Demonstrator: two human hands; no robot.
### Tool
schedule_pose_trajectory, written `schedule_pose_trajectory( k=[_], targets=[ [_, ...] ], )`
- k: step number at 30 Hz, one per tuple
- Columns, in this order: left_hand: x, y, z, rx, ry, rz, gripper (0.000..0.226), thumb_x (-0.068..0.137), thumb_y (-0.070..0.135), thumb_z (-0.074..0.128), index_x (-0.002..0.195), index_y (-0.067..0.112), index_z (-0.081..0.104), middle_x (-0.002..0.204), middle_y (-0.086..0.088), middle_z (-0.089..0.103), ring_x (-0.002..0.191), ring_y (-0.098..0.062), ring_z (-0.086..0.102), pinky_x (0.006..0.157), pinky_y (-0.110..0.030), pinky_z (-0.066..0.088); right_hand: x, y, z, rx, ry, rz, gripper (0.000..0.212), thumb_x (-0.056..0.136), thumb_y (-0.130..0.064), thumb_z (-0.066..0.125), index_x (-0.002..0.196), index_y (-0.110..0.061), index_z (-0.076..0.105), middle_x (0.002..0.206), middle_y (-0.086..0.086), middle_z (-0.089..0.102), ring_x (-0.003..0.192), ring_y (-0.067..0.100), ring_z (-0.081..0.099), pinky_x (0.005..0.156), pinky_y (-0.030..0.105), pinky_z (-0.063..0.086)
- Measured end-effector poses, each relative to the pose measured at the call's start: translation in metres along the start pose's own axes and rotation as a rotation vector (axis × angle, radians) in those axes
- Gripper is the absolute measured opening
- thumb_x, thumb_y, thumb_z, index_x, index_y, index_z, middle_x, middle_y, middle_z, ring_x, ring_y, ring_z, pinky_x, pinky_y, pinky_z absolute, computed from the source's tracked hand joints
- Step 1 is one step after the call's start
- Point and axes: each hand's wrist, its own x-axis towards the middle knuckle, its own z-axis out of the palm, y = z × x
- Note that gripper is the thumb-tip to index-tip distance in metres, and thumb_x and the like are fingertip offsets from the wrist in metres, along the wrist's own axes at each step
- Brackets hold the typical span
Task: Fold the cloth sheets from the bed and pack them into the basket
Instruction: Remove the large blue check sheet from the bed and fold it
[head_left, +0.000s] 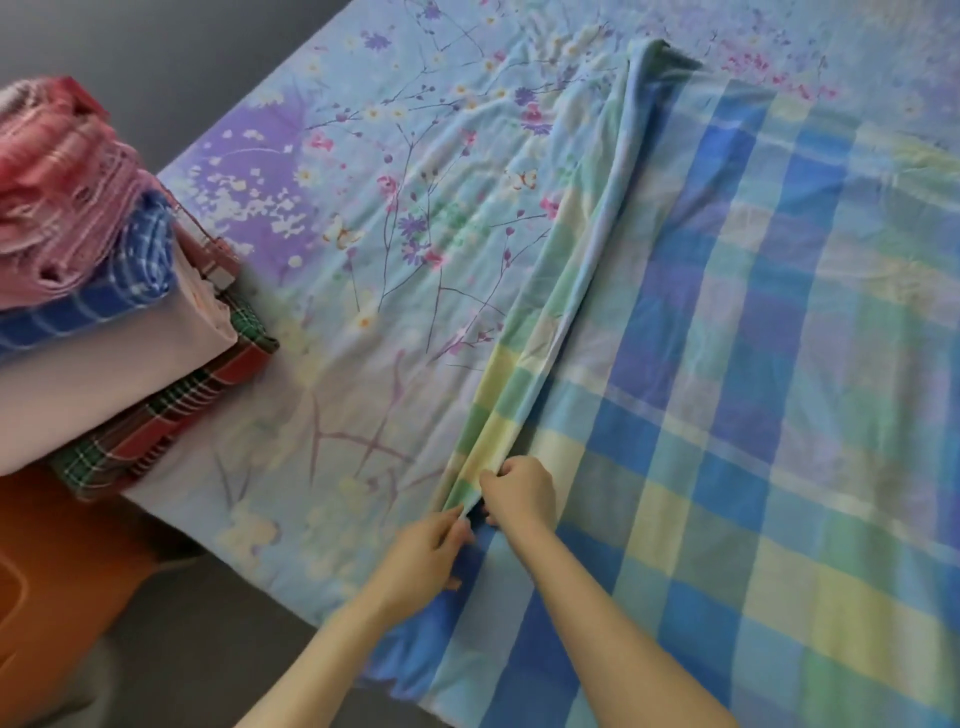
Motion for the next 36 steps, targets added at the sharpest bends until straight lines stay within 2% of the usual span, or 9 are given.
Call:
schedule_pose_trajectory(
  k=[2,4,7,10,16,19,25,31,36],
  targets=[
    [0.006,0.000,-0.010,0.036,0.321,0.023,0.026,0.098,0.021,0.045,0.080,0.010,0.060,0.081,-0.005,0.064,0.068,-0.025,0.062,0.062,-0.035,0.054,-0.006,-0.001,-0.002,0.095,0.029,0.026,0.019,0.078,-0.006,0.052,0.058,-0.006,0.049,0.063,0.017,0.066,0.060,0.029,0.068,0.059,0.044,0.058],
    [0.021,-0.005,-0.021,0.191,0.568,0.043,0.020,0.094,0.026,0.050,0.082,0.011,0.059,0.076,-0.005,0.064,0.072,-0.026,0.061,0.064,-0.037,0.049,-0.019,-0.002,-0.011,0.146,0.072,-0.014,0.027,0.081,-0.001,0.049,0.055,-0.008,0.044,0.058,0.016,0.064,0.052,0.018,0.067,0.057,0.040,0.057],
    [0.044,-0.003,-0.021,0.364,0.427,-0.057,0.024,0.088,0.040,0.058,0.081,0.017,0.057,0.081,-0.002,0.062,0.082,-0.025,0.059,0.066,-0.031,0.041,-0.045,0.001,-0.022,0.083,0.159,-0.162,0.023,0.080,-0.003,0.051,0.060,-0.008,0.043,0.063,0.021,0.063,0.051,0.015,0.066,0.057,0.042,0.055],
    [0.057,-0.003,-0.015,0.484,0.343,-0.034,0.033,0.090,0.033,0.054,0.061,0.018,0.047,0.075,-0.006,0.058,0.086,-0.030,0.060,0.064,-0.030,0.037,-0.063,0.009,-0.032,0.024,0.227,-0.253,0.023,0.077,-0.006,0.054,0.059,-0.002,0.040,0.062,0.024,0.058,0.060,0.032,0.065,0.057,0.044,0.051],
    [0.055,-0.039,-0.058,0.028,0.606,-0.091,0.035,0.097,0.018,0.046,0.063,0.011,0.047,0.067,-0.011,0.060,0.066,-0.027,0.056,0.064,-0.032,0.044,-0.065,0.021,-0.064,-0.002,0.260,-0.258,0.013,0.076,-0.004,0.056,0.070,0.007,0.054,0.063,0.023,0.061,0.060,0.038,0.061,0.058,0.051,0.054],
    [0.031,-0.044,-0.057,-0.222,0.342,-0.113,0.033,0.096,0.024,0.051,0.067,0.008,0.056,0.067,-0.013,0.065,0.059,-0.027,0.062,0.063,-0.040,0.057,-0.061,0.015,-0.067,0.072,0.204,-0.225,0.011,0.078,0.001,0.054,0.070,0.008,0.056,0.060,0.021,0.063,0.046,0.018,0.060,0.056,0.044,0.057],
    [-0.019,-0.075,-0.029,0.144,-0.007,-0.214,0.032,0.088,0.042,0.059,0.084,0.010,0.064,0.070,-0.004,0.059,0.053,-0.015,0.051,0.046,-0.022,0.044,-0.053,-0.002,-0.060,0.142,0.143,-0.207,0.020,0.075,0.008,0.050,0.059,-0.001,0.056,0.050,0.008,0.060,0.037,0.009,0.051,0.044,0.025,0.046],
    [-0.046,-0.089,-0.014,0.618,-0.134,-0.334,0.023,0.076,0.021,0.049,0.055,0.017,0.042,0.054,0.002,0.041,0.050,-0.016,0.036,0.046,-0.024,0.028,-0.055,0.010,-0.050,0.103,0.171,-0.232,0.020,0.078,0.005,0.050,0.059,-0.002,0.051,0.053,0.011,0.057,0.045,0.016,0.052,0.044,0.025,0.047],
    [-0.071,-0.124,-0.019,0.448,0.294,-0.340,0.023,0.084,0.026,0.051,0.064,0.015,0.057,0.064,0.002,0.057,0.062,-0.019,0.054,0.049,-0.026,0.035,-0.044,0.015,-0.055,0.081,0.227,-0.255,0.019,0.078,0.001,0.050,0.059,-0.002,0.054,0.056,0.013,0.058,0.047,0.019,0.053,0.049,0.028,0.047]
  ],
)
